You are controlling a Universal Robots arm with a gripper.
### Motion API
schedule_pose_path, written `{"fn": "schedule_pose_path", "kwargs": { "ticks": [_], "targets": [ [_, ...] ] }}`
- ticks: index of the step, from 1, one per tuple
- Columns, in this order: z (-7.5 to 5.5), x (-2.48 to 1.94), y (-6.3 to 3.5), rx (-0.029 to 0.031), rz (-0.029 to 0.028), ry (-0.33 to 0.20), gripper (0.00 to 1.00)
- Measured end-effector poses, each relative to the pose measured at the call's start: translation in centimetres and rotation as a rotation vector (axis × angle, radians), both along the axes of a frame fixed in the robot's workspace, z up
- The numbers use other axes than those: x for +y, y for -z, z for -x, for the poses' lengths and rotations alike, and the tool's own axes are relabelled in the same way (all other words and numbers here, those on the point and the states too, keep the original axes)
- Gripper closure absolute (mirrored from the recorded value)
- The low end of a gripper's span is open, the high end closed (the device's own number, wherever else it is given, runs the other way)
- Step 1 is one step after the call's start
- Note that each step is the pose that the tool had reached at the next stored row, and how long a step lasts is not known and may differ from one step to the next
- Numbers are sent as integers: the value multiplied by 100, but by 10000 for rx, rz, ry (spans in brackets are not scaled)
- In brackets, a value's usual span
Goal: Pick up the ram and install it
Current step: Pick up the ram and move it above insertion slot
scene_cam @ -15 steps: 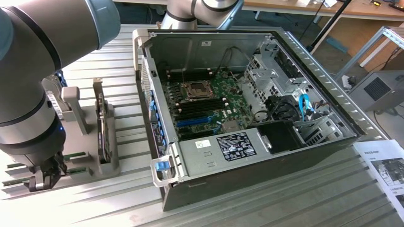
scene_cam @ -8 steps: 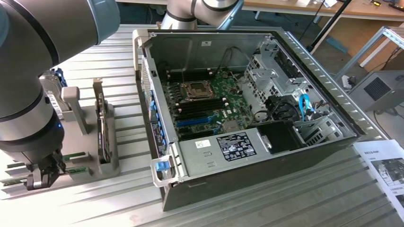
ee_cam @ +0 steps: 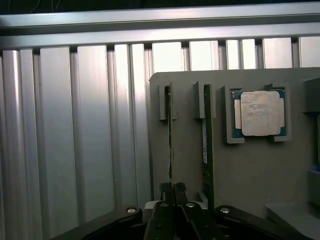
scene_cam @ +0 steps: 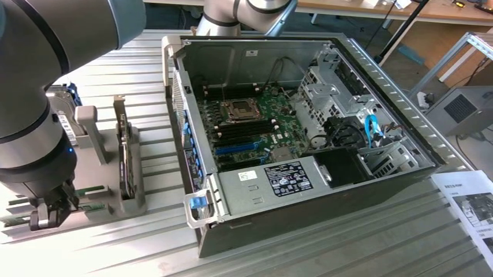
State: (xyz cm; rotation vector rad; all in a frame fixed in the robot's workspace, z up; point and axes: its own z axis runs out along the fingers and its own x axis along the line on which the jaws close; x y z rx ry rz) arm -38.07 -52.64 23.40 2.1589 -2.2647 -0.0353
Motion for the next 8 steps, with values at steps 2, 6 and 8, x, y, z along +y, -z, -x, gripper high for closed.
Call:
{"fn": "schedule_pose_path", "kwargs": {
  "ticks": [2,6,8],
  "targets": [
    [0,0,-17,0,0,-1,88],
    [0,0,-62,0,0,0,88],
    [0,0,-85,0,0,0,88]
  ]
}}
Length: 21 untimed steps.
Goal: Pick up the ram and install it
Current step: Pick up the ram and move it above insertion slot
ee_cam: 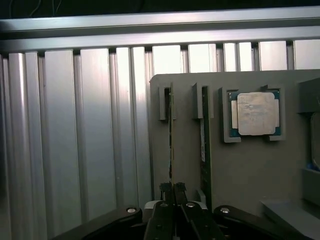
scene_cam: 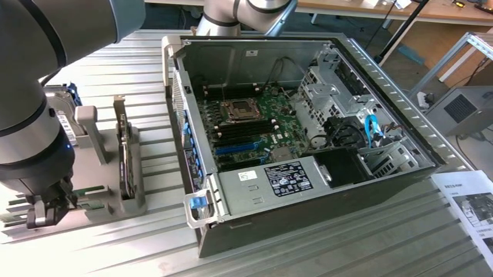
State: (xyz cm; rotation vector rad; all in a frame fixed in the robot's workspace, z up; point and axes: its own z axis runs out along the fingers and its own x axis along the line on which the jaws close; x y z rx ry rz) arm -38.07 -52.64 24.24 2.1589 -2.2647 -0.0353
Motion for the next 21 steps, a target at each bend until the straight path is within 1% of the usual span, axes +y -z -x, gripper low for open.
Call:
{"fn": "schedule_pose_path", "kwargs": {
  "ticks": [21],
  "targets": [
    [0,0,-272,0,0,0,88]
  ]
}}
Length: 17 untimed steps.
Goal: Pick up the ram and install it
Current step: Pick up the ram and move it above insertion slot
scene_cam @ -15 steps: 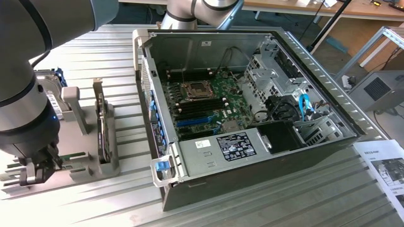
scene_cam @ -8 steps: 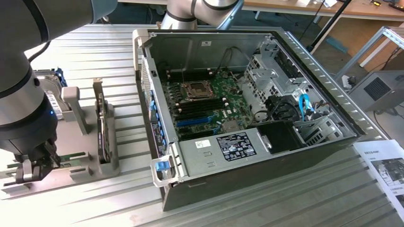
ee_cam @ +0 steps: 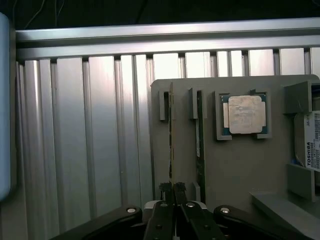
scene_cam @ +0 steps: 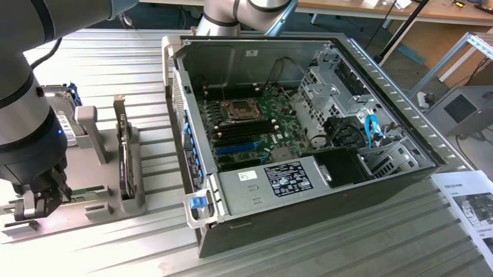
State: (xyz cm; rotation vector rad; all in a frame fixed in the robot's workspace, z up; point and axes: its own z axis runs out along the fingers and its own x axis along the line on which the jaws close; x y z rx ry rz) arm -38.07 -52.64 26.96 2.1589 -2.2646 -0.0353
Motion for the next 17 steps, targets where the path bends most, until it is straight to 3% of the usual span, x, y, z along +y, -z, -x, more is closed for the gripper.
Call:
{"fn": "schedule_pose_path", "kwargs": {
  "ticks": [9,17],
  "targets": [
    [0,0,-281,0,-1,0,88],
    [0,0,-429,0,0,0,88]
  ]
}}
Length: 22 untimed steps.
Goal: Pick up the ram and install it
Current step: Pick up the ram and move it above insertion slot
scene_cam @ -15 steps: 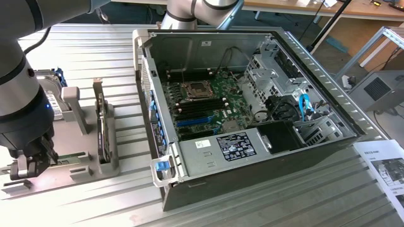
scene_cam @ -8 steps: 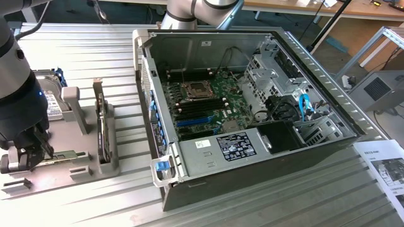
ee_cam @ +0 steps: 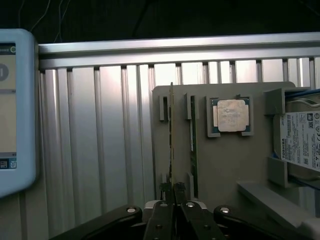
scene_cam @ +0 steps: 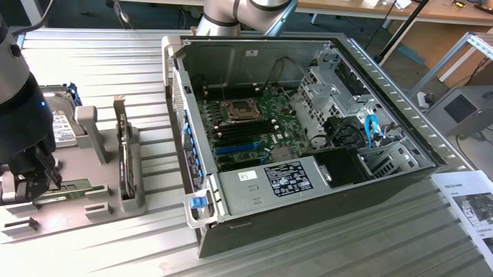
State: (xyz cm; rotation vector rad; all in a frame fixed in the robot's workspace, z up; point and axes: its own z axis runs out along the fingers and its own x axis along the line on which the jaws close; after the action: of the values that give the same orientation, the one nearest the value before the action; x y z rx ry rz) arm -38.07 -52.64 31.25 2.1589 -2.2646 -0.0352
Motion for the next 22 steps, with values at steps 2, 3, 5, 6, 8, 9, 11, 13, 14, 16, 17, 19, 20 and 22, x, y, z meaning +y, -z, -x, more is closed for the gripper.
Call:
{"fn": "schedule_pose_path", "kwargs": {
  "ticks": [2,3,5,6,8,9,11,13,14,16,17,19,20,22],
  "targets": [
    [0,0,-32,0,-1,0,88],
    [0,0,-43,0,0,0,88],
    [0,0,-116,0,0,0,88],
    [0,0,-137,0,0,0,88],
    [0,0,-238,0,0,0,88],
    [0,0,-278,0,0,0,88],
    [0,0,-318,0,-1,0,88],
    [0,0,-349,0,-1,0,88],
    [0,0,-364,0,0,0,88],
    [0,0,-396,1,0,0,88],
    [0,0,-411,0,0,0,88],
    [0,0,-444,0,0,0,88],
    [0,0,-459,0,-1,0,88],
    [0,0,-495,-1,-1,0,88]
  ]
}}
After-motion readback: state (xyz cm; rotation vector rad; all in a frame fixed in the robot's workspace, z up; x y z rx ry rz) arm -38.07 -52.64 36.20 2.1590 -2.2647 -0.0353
